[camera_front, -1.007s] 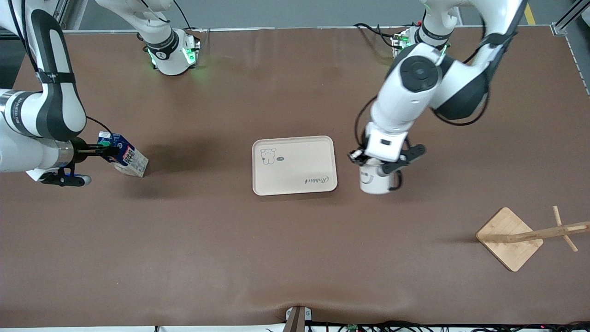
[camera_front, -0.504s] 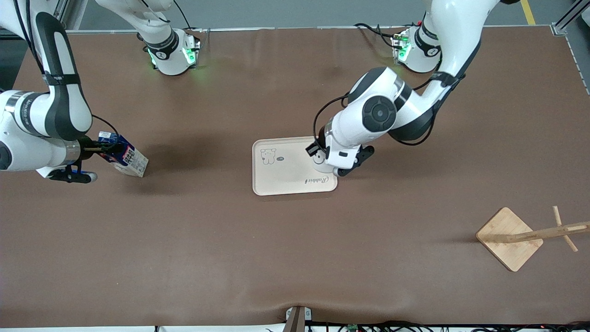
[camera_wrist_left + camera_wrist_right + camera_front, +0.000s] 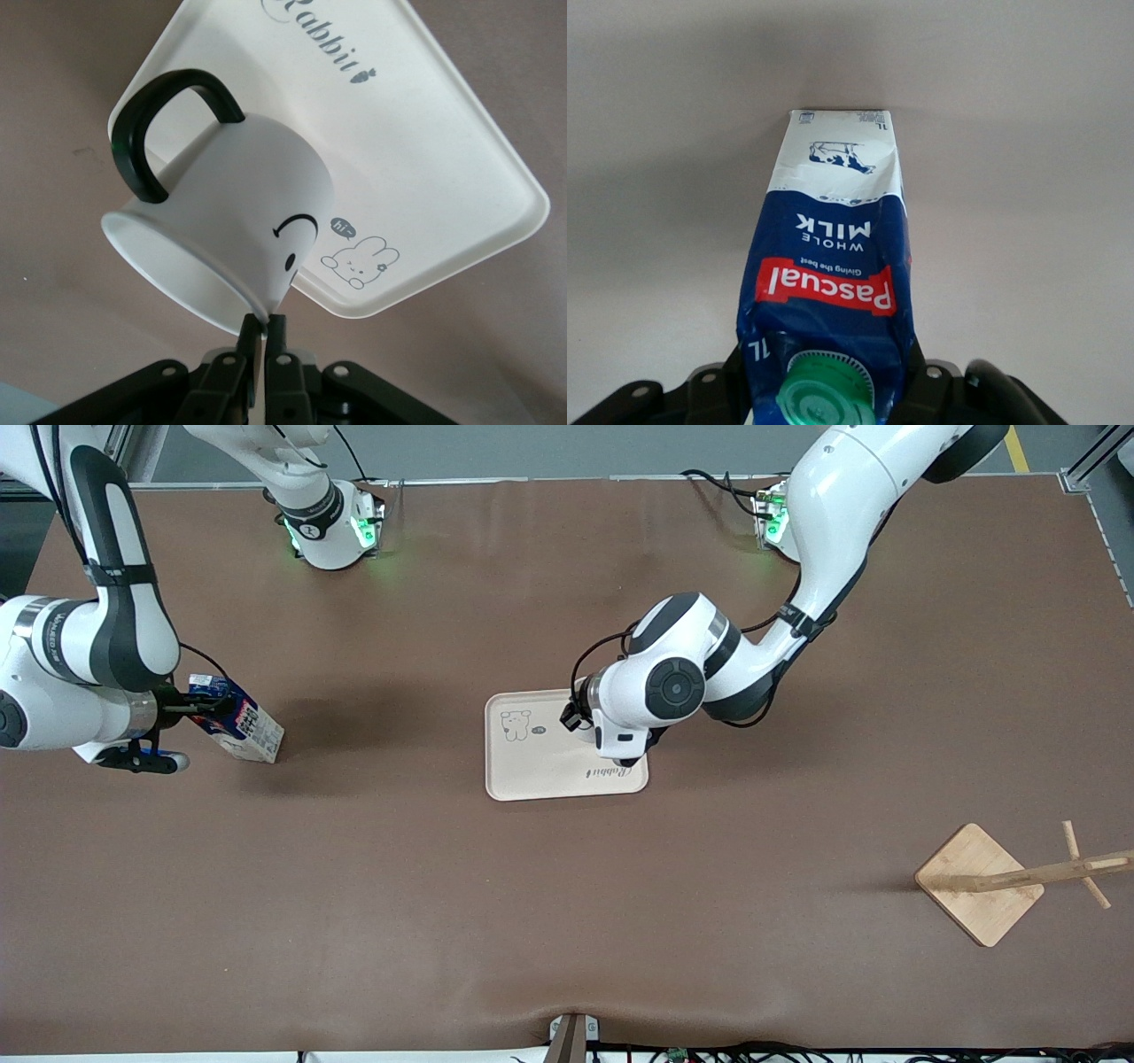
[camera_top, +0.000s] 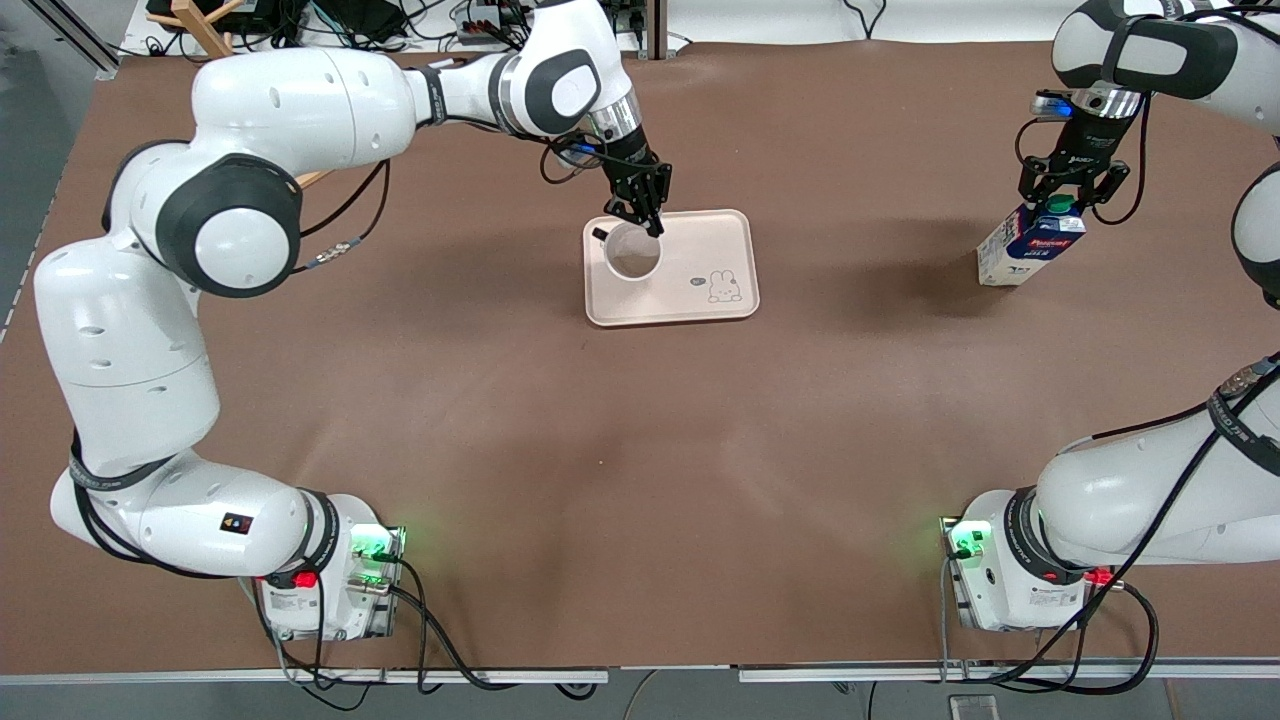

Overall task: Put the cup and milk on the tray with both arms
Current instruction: 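Carry the white mug with the left gripper over the white tray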

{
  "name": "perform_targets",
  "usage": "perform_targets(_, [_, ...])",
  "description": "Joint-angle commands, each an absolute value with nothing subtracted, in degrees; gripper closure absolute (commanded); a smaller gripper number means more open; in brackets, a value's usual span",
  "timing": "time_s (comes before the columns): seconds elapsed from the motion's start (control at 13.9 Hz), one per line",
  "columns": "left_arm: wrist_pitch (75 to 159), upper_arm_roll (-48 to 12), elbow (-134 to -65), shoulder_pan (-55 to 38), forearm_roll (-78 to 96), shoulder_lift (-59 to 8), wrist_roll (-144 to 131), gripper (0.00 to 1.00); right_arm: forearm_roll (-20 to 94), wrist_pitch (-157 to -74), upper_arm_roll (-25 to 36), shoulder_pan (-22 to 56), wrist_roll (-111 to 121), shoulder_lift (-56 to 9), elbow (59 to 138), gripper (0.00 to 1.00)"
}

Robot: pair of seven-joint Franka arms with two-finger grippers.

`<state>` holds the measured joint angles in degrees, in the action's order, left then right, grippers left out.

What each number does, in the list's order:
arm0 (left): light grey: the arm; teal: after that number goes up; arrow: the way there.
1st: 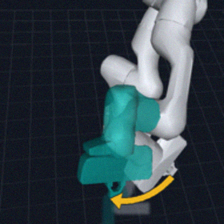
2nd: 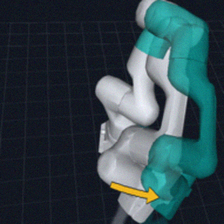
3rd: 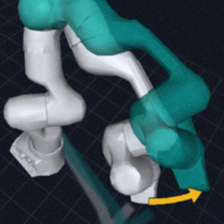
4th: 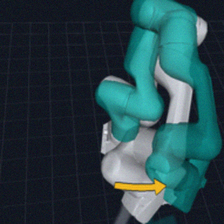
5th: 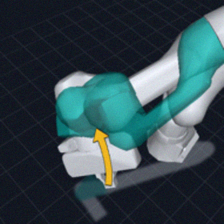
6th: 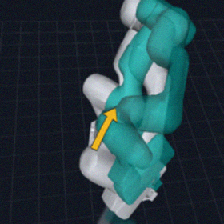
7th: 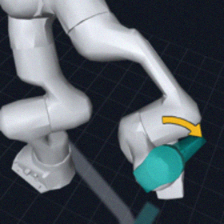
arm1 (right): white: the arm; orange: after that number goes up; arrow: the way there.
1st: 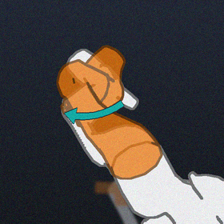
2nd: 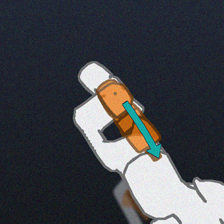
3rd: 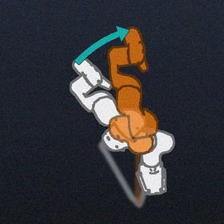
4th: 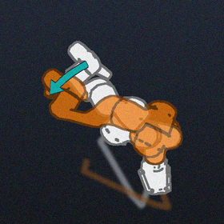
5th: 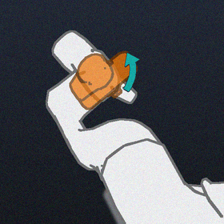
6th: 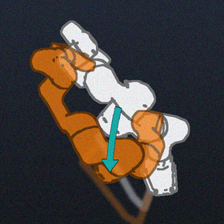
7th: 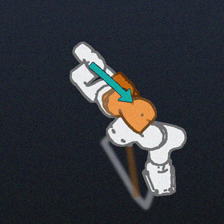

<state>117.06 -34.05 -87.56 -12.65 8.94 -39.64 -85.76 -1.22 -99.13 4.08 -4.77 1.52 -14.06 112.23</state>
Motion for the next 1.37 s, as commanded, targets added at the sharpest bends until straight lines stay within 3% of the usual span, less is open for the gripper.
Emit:
perform_targets(0.0, [114.18, -33.66, -85.43, -12.75, 10.98, -41.57, -88.58, 1.0, -1.58, -97.3, 3.34, -5.54, 0.53, -12.66, 112.07, 0.91])
perform_targets(0.79, [106.71, -31.55, -82.18, -13.62, 12.66, -45.35, -93.34, 1.0, -2.2, -88.16, 3.34, -5.62, 1.49, -13.97, 102.76, 0.95])
perform_targets(1.29, [106.08, -30.24, -81.83, -14.93, 10.11, -45.97, -92.64, 1.0, -2.29, -84.82, 3.08, -3.61, 1.58, -15.55, 94.67, 0.95])
